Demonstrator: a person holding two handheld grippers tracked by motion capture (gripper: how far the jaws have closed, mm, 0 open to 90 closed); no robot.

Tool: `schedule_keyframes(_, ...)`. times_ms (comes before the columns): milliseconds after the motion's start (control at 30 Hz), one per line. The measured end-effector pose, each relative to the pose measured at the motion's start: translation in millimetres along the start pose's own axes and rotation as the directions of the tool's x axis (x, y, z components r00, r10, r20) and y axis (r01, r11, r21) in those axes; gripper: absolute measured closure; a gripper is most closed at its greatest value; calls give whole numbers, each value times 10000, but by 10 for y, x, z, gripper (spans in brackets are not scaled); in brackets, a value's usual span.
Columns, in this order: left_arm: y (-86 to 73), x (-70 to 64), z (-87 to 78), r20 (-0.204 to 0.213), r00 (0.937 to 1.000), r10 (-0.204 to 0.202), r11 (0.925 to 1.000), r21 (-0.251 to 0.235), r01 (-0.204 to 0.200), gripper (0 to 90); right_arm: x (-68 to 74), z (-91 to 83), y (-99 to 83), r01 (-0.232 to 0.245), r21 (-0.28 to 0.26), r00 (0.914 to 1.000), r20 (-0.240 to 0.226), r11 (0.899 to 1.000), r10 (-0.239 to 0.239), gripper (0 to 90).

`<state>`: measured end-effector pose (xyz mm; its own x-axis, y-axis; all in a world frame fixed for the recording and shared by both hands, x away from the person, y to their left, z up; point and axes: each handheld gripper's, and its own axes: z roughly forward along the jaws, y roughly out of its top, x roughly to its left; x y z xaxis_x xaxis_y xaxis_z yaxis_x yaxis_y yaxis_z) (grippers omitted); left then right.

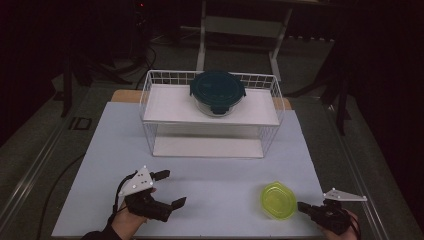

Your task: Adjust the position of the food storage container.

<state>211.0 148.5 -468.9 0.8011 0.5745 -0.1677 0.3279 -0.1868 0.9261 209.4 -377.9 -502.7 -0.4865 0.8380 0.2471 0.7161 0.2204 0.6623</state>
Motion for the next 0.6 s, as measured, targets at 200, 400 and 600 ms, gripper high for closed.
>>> schedule_keyframes(200, 7, 5, -16, -73, 10000, 8, 10000, -56, -9, 12, 56, 97, -68, 206, 436, 9990, -411, 9988, -188, 900)
schedule_keyframes(400, 6, 8, -16, -118, 9999, 31, 10000, -53, -32, 12, 117, 199, -74, 361, 787, 9971, -702, 9962, -306, 900)
schedule_keyframes(600, 13, 6, -28, -134, 9999, 42, 9999, -108, -44, 12, 168, 275, -44, 435, 948, 9952, -909, 9945, -348, 900)
